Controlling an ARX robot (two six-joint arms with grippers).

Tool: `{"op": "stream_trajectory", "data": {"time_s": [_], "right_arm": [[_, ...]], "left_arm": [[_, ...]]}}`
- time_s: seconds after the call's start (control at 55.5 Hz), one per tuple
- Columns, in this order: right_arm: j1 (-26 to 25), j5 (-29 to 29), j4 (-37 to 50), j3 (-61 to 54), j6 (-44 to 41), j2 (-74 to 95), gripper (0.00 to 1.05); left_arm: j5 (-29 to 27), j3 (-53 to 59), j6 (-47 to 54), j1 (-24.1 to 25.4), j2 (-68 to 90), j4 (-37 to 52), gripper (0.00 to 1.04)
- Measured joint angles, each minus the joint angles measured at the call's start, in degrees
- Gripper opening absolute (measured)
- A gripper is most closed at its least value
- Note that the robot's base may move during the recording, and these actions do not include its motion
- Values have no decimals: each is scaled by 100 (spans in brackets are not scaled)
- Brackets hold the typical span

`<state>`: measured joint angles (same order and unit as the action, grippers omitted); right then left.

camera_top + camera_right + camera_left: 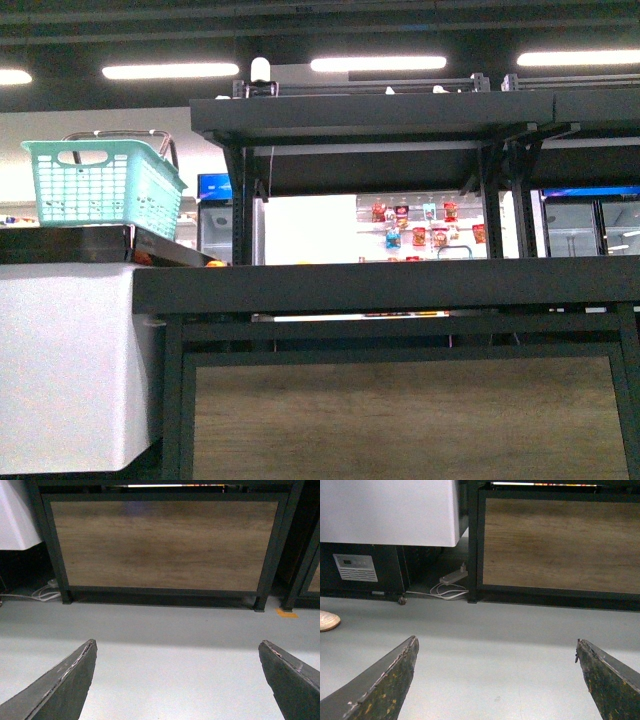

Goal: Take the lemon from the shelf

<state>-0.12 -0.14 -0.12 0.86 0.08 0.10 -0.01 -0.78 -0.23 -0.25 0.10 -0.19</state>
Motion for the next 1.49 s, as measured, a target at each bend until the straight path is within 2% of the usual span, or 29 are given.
{"op": "stream_trajectory", "data": {"time_s": [1.494], "right_arm": [[0,7,0,0,0,0,97]], "left_arm": [[0,0,0,0,0,0,97]]}}
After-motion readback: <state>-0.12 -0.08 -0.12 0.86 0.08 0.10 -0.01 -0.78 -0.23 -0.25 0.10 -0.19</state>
